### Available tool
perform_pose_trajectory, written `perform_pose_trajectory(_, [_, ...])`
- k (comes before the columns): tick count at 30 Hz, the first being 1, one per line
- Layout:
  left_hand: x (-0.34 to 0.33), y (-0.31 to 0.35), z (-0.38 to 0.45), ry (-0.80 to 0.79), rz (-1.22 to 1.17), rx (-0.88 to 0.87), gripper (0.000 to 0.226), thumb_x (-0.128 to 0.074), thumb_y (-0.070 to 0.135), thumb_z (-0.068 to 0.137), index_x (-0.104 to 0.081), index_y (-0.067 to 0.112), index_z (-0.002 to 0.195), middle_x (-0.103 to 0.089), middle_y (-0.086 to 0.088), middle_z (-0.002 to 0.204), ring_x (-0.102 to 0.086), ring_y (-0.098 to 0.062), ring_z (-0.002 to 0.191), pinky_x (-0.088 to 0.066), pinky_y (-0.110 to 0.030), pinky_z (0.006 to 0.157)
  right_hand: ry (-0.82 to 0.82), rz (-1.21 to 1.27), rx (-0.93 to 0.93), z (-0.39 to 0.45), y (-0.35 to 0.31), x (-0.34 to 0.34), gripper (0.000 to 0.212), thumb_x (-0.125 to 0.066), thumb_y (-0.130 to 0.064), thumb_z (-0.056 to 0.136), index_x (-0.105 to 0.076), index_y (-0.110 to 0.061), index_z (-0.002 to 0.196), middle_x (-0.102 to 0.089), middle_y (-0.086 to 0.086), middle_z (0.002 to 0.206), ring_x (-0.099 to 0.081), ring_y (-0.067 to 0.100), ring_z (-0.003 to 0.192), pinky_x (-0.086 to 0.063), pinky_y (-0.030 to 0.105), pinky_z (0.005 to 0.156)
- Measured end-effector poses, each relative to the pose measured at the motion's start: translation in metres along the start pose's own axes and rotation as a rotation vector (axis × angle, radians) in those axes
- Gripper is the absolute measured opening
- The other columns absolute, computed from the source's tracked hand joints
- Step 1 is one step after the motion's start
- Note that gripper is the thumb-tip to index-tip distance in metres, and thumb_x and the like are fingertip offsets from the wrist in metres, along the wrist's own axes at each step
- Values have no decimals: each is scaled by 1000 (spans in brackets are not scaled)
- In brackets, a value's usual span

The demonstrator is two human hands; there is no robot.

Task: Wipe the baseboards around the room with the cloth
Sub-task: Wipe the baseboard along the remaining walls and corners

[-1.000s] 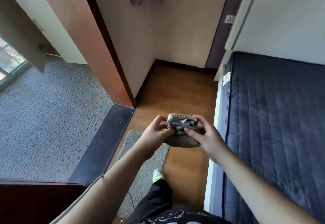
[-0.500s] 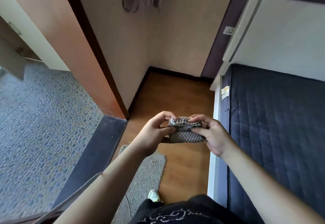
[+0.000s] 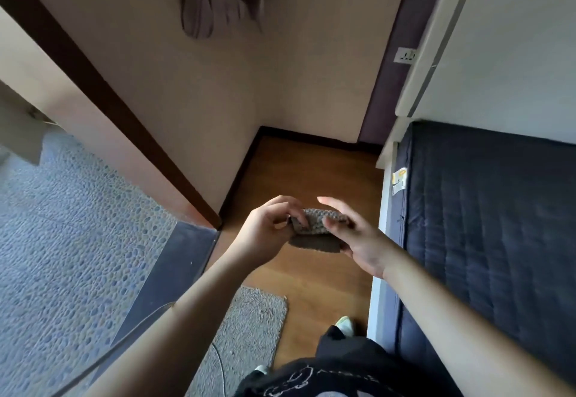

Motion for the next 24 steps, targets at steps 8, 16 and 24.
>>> perform_pose_trajectory(8, [-40, -9, 56, -163, -467, 295, 14, -55, 0, 89, -63, 10, 87, -57, -11, 108, -61, -23, 95, -54, -35, 79, 8, -394, 139, 47, -49, 58, 36, -76, -46, 76, -66, -26, 104, -73, 3, 97, -70, 27, 93, -59, 39, 78])
perform_pose_trajectory(16, [-13, -24, 110, -55, -144, 335, 34, -73, 21, 88, -51, 18, 115, -65, -8, 114, -67, -19, 102, -58, -38, 83, -46, -514, 234, 106, -88, 60, 24, -76, -21, 83, -64, -20, 103, -71, 1, 94, -66, 11, 88, -54, 26, 76])
perform_pose_trajectory(24, [46, -37, 187, -18, 266, 156, 34, -68, 37, 91, -64, 22, 122, -67, 10, 97, -60, 5, 77, -43, -6, 69, -108, -179, 58, 183, -120, 46, 38, -80, -39, 66, -68, -29, 101, -74, 2, 99, -72, 19, 90, -57, 28, 65])
Point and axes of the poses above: each hand's wrist, its own z-axis towards the middle knuckle, its own x-axis out of the back of the hand, y = z × x, the point moved 10 cm from there along z, towards the middle knuckle
